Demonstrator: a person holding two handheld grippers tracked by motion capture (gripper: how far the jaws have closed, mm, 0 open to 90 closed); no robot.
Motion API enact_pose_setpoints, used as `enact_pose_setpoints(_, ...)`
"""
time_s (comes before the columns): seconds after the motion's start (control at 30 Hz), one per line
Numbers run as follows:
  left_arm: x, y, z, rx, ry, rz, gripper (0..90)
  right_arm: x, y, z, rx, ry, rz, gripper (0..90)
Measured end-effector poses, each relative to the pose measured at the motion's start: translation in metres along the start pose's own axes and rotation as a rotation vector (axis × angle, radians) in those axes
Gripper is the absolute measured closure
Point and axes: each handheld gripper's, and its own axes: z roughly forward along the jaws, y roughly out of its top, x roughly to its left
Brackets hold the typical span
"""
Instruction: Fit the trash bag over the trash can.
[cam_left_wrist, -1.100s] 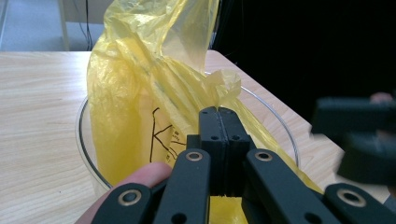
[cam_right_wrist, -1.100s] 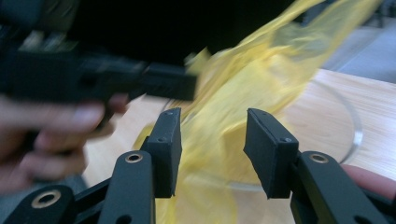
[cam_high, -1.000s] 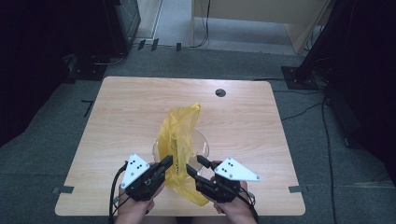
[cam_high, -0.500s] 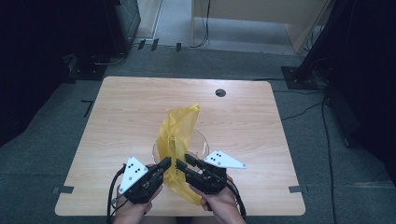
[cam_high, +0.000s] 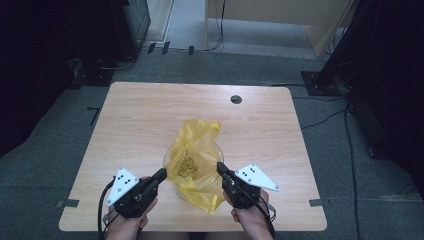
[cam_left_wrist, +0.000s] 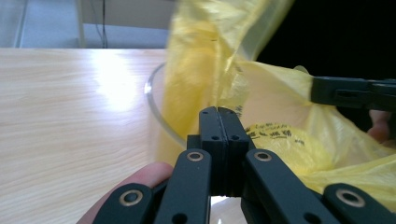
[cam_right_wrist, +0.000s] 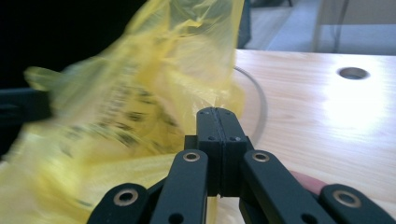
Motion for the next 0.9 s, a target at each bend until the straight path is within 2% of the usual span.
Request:
enact_pose_setpoints(0.1, 0.008, -0.002, -0.005, 0.004, 0.016, -0.009, 90.0, -0.005, -0.002, -0.003, 0.000, -0.037, -0.014, 90.0)
enact_pose_setpoints(0.2, 0.014, -0.007, -0.007, 0.017, 0.044, 0.005, 90.0, -0.008, -0.001, -0.005, -0.004, -0.083, -0.036, 90.0)
enact_pose_setpoints(0.3, 0.021, -0.013, -0.006, 0.044, 0.056, 0.005, 90.0, -0.013, -0.004, -0.006, 0.007, -0.115, -0.048, 90.0)
enact_pose_setpoints(0.47, 0.022, -0.025, 0.004, 0.121, 0.041, 0.020, 90.0, -0.016, -0.012, -0.001, 0.044, -0.117, -0.059, 90.0)
enact_pose_setpoints(0.67, 0.023, -0.038, 0.020, 0.172, 0.037, 0.030, 90.0, -0.019, -0.024, 0.011, 0.098, -0.103, -0.061, 90.0)
enact_pose_setpoints(0.73, 0.024, -0.041, 0.024, 0.181, 0.041, 0.031, 90.0, -0.020, -0.030, 0.017, 0.131, -0.112, -0.069, 90.0)
enact_pose_setpoints(0.83, 0.027, -0.043, 0.026, 0.179, 0.041, 0.033, 90.0, -0.023, -0.041, 0.025, 0.146, -0.075, -0.044, 90.0)
enact_pose_setpoints(0.9, 0.028, -0.043, 0.027, 0.168, 0.074, 0.069, 90.0, -0.022, -0.040, 0.027, 0.150, -0.088, -0.072, 90.0)
